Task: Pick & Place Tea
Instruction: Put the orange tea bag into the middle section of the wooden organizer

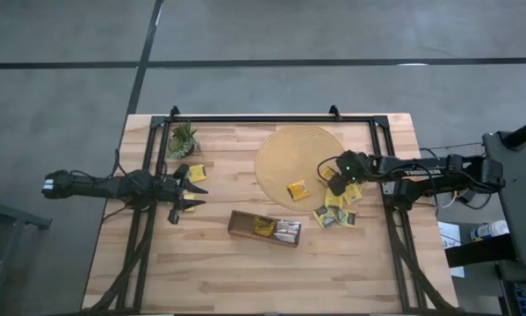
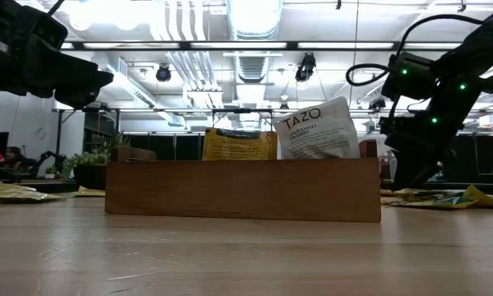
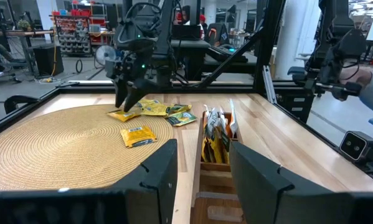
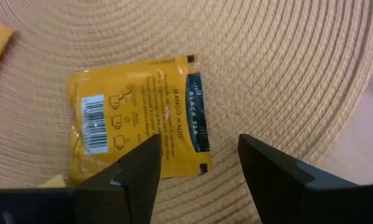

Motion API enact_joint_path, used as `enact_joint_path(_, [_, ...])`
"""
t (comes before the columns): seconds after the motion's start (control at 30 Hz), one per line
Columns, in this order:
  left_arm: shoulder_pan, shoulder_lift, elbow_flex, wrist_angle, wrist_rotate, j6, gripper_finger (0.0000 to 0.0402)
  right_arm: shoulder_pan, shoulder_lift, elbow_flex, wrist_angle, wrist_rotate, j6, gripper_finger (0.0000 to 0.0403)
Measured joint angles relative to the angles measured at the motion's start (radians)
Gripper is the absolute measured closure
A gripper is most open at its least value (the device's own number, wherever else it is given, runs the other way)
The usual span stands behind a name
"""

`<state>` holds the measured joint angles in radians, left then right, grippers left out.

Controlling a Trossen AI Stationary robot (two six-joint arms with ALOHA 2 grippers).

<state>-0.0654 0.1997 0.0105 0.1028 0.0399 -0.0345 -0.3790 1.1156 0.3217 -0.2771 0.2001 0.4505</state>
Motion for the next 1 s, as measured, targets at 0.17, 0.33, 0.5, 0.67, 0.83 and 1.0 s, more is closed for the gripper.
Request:
enact_joint_path(0.17, [0.000, 0.000, 0.000, 0.000, 0.000, 0.000, 0.0262, 0.000, 0.000, -0.001, 0.003, 0.013, -0.028, 0.0198])
enact_joint_path(0.33, [0.000, 0.000, 0.000, 0.000, 0.000, 0.000, 0.0262, 0.000, 0.000, 0.000, 0.003, 0.039, -0.066, 0.0227])
enact_joint_path(0.5, [0.000, 0.000, 0.000, 0.000, 0.000, 0.000, 0.0262, 0.001, 0.000, 0.000, 0.003, 0.039, -0.070, 0.0279])
enact_joint_path(0.67, [0.000, 0.000, 0.000, 0.000, 0.000, 0.000, 0.0262, 0.001, 0.000, -0.001, 0.005, 0.031, -0.070, 0.0335])
enact_joint_path(0.83, [0.000, 0.000, 0.000, 0.000, 0.000, 0.000, 0.0262, 0.001, 0.000, 0.001, 0.005, 0.027, -0.071, 0.0377])
enact_joint_path(1.0, [0.000, 0.000, 0.000, 0.000, 0.000, 0.000, 0.0262, 0.001, 0.000, 0.026, 0.006, -0.030, -0.094, 0.0394])
